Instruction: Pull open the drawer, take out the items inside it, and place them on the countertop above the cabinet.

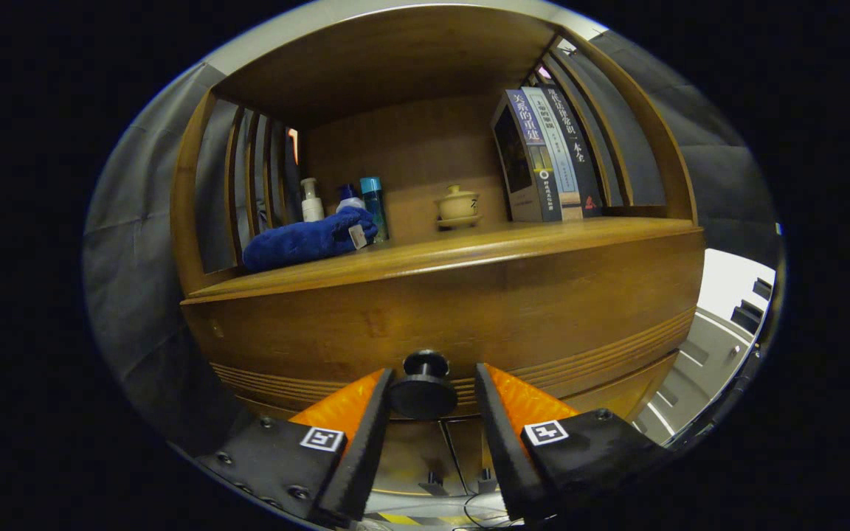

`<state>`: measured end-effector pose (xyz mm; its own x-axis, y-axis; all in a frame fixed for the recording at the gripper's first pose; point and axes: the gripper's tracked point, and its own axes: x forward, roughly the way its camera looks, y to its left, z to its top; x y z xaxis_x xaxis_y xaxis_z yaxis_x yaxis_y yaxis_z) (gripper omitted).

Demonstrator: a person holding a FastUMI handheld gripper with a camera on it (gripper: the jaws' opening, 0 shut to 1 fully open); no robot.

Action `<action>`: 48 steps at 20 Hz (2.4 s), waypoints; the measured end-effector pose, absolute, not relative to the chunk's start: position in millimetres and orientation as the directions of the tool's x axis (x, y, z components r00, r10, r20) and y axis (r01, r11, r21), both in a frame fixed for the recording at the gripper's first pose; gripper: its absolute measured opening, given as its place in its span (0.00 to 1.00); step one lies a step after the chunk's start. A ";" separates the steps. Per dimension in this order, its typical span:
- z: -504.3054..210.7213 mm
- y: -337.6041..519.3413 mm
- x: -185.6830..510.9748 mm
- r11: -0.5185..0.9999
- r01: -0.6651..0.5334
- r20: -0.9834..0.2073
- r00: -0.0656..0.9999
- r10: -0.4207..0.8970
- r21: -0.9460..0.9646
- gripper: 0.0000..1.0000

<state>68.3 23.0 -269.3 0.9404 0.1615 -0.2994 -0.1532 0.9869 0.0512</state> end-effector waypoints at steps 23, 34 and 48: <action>-253.8 32.4 60.8 0.983 -0.166 -0.259 0.949 0.179 0.073 0.80; -256.9 25.0 68.3 0.992 -0.119 -0.264 0.956 0.127 0.046 0.38; -249.5 17.2 -40.1 0.992 -0.123 -0.299 0.946 0.129 0.039 0.35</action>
